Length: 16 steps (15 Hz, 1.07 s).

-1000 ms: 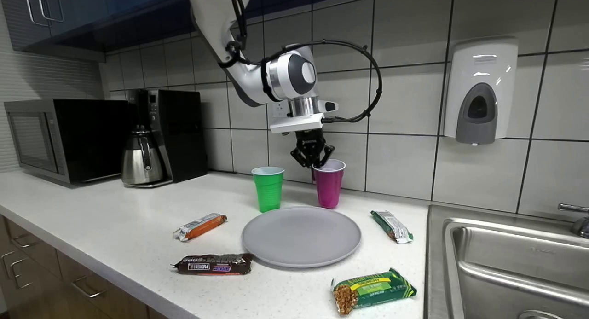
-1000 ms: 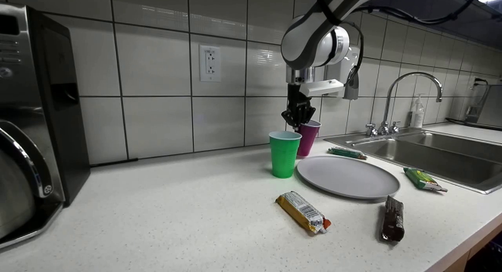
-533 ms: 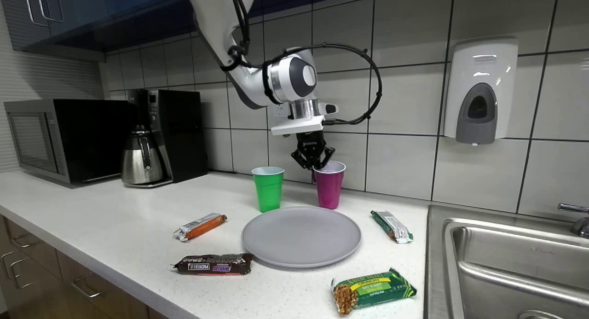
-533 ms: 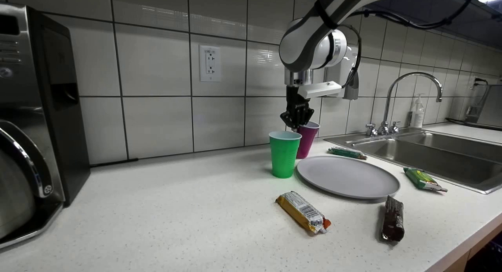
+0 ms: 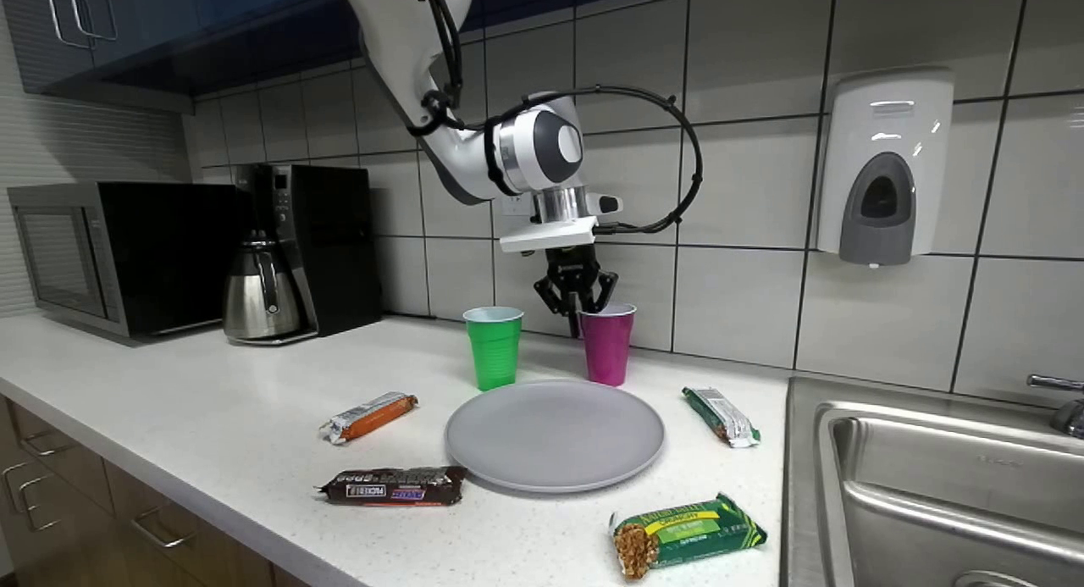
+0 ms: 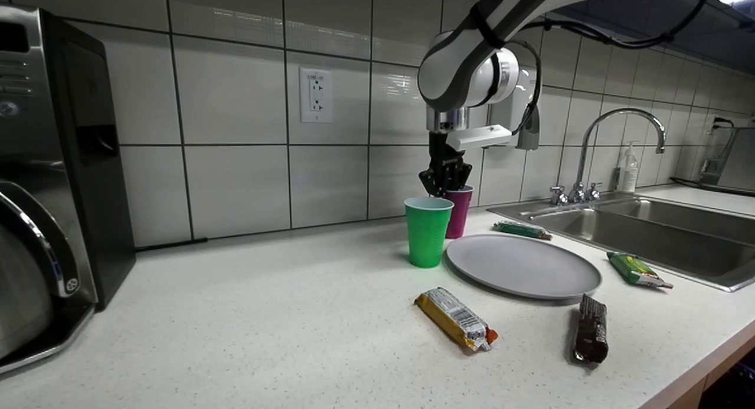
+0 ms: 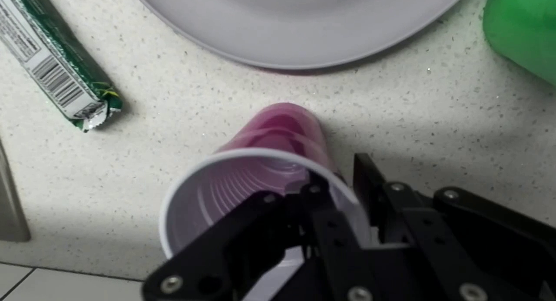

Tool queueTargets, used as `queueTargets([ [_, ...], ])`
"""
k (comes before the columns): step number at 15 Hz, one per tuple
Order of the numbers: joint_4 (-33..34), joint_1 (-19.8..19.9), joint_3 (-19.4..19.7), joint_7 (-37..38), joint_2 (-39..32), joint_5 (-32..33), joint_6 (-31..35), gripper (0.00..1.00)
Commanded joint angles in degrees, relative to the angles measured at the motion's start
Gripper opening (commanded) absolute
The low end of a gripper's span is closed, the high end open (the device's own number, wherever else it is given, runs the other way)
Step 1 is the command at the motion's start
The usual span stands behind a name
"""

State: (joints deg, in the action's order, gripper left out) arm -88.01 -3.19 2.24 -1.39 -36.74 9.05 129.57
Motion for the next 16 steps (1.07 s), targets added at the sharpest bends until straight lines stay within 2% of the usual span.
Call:
queueTargets([
  [1,2.2,-0.1,0.0,-0.1,-0.3,0.7,-2.5,0.56],
  [6,2.0,0.2,0.0,-0.3,0.6,0.5,-2.4,0.95],
  [7,2.1,0.1,-0.1,-0.3,0.5,0.4,-2.1,0.99],
  [16,0.3,0.6,-0.4,-0.6,4.0,-0.1,-0.6,1.0],
])
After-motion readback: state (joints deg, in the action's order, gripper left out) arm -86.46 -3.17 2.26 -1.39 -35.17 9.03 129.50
